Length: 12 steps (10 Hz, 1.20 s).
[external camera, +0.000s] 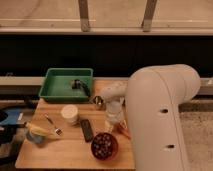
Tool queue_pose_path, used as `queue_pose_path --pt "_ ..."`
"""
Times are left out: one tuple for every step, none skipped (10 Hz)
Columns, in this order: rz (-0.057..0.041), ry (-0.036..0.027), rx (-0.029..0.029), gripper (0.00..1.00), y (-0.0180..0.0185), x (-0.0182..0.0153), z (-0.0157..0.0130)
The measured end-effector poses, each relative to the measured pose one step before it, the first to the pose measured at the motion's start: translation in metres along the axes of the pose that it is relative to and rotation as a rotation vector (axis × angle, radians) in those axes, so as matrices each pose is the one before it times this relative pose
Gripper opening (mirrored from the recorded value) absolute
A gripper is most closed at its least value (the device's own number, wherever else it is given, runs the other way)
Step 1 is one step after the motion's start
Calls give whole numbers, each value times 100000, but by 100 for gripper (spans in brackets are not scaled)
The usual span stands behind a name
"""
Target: Place pepper in metal cup
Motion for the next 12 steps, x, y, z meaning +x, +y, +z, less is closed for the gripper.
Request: queue_pose_path --pt "86 327 367 61 85 -117 64" --pt "10 -435 85 38 -255 -21 -124" --pt "-221 -187 447 28 -114 -55 -187" --pt "137 53 -41 16 -27 0 -229" --pt "-129 -82 -329 6 166 -53 -169" --pt "-222 -121 -37 1 170 -99 -127" --pt "-112 268 76 0 61 28 5" --pt "149 76 121 0 -70 77 24" --pt "1786 -1330 646 0 -572 158 -102" --pt "2363 -2684 201 0 -1122 412 -482" --pt "1383 -2877 -125 0 -672 89 -774" --pt "830 -2381 -6 0 -313 -48 -834"
